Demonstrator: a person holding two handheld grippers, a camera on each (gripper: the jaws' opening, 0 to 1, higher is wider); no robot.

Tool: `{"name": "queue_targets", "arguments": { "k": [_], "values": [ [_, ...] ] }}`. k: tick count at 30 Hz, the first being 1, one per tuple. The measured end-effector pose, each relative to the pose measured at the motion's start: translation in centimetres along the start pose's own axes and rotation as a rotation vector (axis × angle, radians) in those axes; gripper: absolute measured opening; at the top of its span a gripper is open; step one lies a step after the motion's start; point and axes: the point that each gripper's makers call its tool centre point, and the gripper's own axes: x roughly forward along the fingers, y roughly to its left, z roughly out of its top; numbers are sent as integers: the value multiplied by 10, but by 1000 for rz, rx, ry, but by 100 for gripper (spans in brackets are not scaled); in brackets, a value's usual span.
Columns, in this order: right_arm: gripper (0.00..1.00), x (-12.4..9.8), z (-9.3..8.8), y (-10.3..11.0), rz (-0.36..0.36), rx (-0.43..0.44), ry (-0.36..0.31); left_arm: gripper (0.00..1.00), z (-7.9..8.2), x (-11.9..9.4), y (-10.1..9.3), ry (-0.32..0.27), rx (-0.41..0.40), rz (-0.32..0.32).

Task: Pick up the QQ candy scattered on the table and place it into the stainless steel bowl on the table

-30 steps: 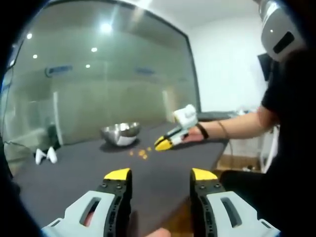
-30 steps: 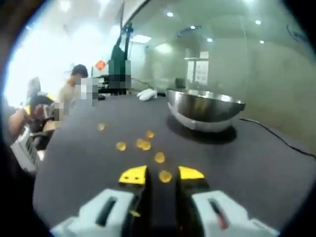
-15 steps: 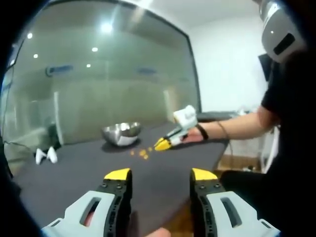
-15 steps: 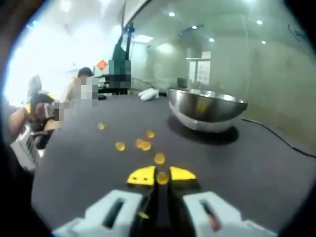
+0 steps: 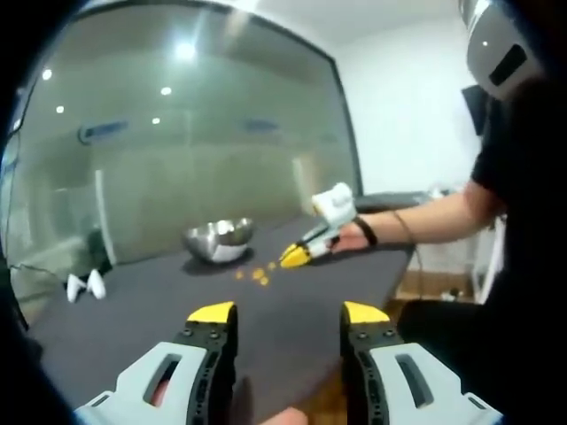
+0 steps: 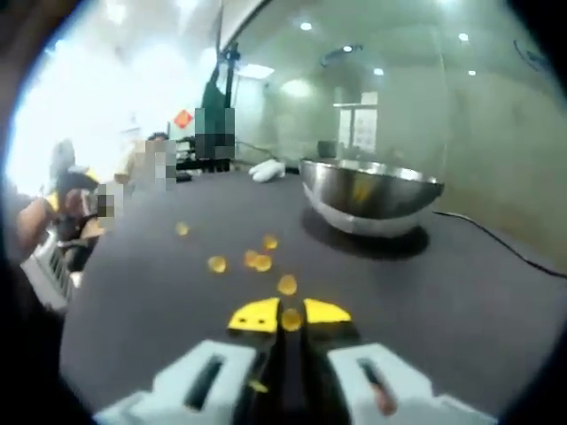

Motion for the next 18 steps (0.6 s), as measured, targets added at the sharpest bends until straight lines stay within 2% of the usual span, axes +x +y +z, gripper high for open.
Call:
{"name": "queue_targets", "arguments": {
  "k": [10,15,18],
  "values": [
    [9,-15,29,-7,-14,-22,-59,48,3,2,3,-4,-1,3],
    [9,-26,54,-20,-60,9,-139,48,3,2,1,-3,1,-10],
    [9,-30,70,-38,-107,12,-179,48,3,2,0,-5,-2,-13]
  ]
}}
